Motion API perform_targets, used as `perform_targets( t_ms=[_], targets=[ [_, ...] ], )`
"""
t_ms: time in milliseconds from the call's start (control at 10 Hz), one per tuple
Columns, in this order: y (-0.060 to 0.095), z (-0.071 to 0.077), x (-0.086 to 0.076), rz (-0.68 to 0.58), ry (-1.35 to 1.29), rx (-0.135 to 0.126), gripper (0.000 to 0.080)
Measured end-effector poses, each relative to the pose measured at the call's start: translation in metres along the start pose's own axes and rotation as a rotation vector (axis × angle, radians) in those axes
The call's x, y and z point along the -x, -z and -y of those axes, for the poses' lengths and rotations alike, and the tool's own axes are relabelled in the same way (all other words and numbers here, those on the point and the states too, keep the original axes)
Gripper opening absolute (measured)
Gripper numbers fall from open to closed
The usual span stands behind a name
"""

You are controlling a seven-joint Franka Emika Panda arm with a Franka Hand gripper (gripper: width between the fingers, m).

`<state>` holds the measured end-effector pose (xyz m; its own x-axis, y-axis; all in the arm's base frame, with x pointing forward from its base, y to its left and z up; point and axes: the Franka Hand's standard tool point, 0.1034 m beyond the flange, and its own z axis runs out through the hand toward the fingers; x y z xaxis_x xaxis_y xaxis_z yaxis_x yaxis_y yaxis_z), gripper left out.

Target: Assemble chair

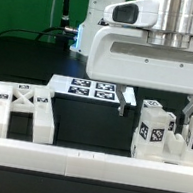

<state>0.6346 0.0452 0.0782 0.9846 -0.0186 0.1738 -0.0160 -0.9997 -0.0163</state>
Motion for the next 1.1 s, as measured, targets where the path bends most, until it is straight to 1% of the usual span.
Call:
perform_targets(
  t_ms=[100, 400, 600, 800, 900, 1100],
  targets=[
    [0.0000, -0.0015, -0.0001, 0.000, 0.082, 0.004, 0.0649],
    [0.0000, -0.0018, -0.0002, 0.000, 0.117, 0.004, 0.0626],
    [0.0001, -0.0018, -0.0003, 0.000, 0.093, 0.003, 0.0287],
    [0.0001, -0.0018, -0.0003, -0.001, 0.071, 0.002, 0.0287],
    [0.0001, -0.0018, -0.0004, -0.001, 0.007, 0.002, 0.0287],
    [0.0001, -0.0025, -0.0006, -0.009, -0.196, -0.008, 0.0287]
  ],
)
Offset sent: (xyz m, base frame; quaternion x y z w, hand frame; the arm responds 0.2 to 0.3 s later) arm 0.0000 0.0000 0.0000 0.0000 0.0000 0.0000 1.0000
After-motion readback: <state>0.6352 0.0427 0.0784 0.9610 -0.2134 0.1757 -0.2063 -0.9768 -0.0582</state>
